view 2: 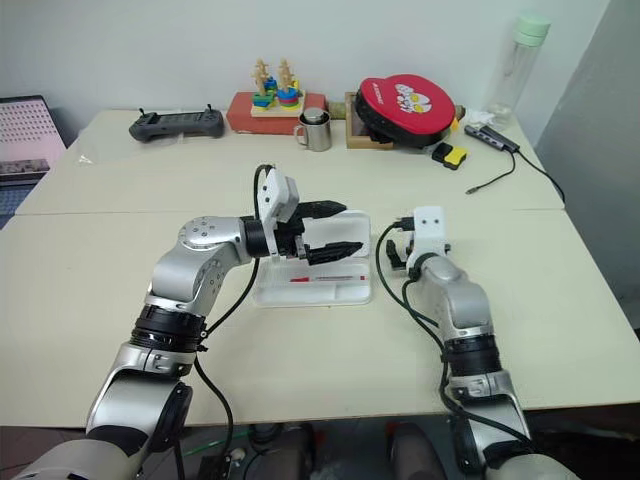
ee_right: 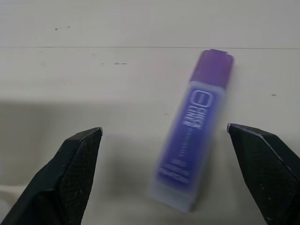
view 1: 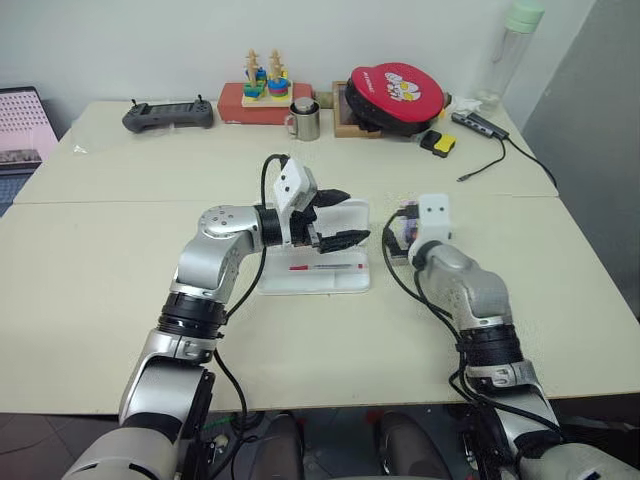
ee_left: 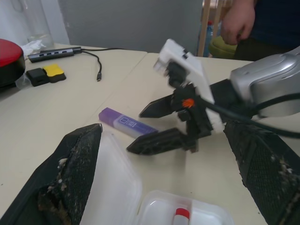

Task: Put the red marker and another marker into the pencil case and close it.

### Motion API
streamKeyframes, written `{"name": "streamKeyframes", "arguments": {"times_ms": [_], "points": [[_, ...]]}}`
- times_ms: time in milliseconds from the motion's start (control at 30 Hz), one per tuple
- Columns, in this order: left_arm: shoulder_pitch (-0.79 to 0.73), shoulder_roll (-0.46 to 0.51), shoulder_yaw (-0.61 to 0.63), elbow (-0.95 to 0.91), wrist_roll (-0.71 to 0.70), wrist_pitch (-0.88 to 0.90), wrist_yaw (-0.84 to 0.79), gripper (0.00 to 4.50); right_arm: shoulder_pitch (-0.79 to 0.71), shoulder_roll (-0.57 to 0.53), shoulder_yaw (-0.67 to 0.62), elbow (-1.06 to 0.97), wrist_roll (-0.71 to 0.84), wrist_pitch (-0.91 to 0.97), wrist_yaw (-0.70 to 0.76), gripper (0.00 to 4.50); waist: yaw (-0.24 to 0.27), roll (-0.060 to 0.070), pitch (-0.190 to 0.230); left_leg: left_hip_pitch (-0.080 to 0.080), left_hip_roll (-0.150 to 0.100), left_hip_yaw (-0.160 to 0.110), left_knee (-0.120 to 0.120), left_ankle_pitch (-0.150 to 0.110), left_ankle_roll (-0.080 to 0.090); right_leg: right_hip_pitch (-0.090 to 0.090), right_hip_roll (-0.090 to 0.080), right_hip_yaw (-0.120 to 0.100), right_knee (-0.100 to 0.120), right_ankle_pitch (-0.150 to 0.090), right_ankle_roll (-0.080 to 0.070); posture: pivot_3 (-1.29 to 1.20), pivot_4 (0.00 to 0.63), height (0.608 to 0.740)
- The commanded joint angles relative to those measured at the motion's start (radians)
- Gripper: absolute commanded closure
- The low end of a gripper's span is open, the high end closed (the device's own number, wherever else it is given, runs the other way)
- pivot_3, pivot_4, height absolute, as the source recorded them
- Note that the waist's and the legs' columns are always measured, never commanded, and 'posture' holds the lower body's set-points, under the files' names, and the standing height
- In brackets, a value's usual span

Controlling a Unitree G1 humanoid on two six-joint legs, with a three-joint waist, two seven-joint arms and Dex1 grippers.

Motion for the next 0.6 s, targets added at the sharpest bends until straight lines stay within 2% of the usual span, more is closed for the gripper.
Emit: {"name": "streamKeyframes", "arguments": {"times_ms": [33,67,200,333,500,600], "points": [[-0.011,0.001,0.020,-0.044,-0.020,-0.002,0.007,0.00,-0.013,-0.009,-0.018,0.043,-0.038,-0.038,-0.032,0.36,0.004,0.000,0.000,0.000,0.000,0.000,0.000,0.000,0.000,0.000,0.000,0.000,0.000,0.000,0.000,0.00,0.150,0.740],[-0.011,0.001,0.020,-0.045,-0.020,-0.002,0.009,0.00,-0.014,-0.011,-0.016,0.048,-0.044,-0.042,-0.032,0.45,0.004,0.000,0.000,0.000,0.000,0.000,0.000,0.000,0.000,0.000,0.000,0.000,0.000,0.000,0.000,0.00,0.150,0.740],[-0.014,-0.003,0.022,-0.043,-0.020,-0.008,0.016,0.00,-0.008,-0.022,-0.024,0.049,-0.059,-0.029,-0.044,1.32,0.004,0.000,0.000,0.000,0.000,0.000,0.000,0.000,0.000,0.001,0.000,0.000,0.000,0.000,0.001,0.00,0.150,0.740],[-0.016,-0.007,0.020,-0.039,-0.018,-0.011,0.021,0.00,-0.013,-0.025,-0.050,0.062,-0.064,-0.043,-0.057,2.38,0.004,0.000,0.000,0.000,0.000,0.000,0.001,0.000,0.000,0.001,0.000,0.000,0.000,0.001,0.001,0.00,0.150,0.740],[-0.028,-0.002,0.020,-0.031,-0.013,-0.018,0.022,0.00,-0.011,-0.033,-0.060,0.036,-0.065,-0.046,-0.064,3.39,0.004,0.000,0.000,0.000,0.000,0.000,0.001,0.000,0.000,0.001,0.000,0.000,0.000,0.001,0.001,0.00,0.150,0.740],[-0.035,0.005,0.032,-0.029,-0.018,-0.019,0.022,0.00,-0.014,-0.014,-0.108,-0.016,-0.024,-0.086,-0.060,3.39,0.004,0.000,0.000,0.000,0.000,0.000,0.001,0.000,0.000,0.001,0.000,0.000,0.000,0.001,0.001,0.00,0.150,0.740]]}}
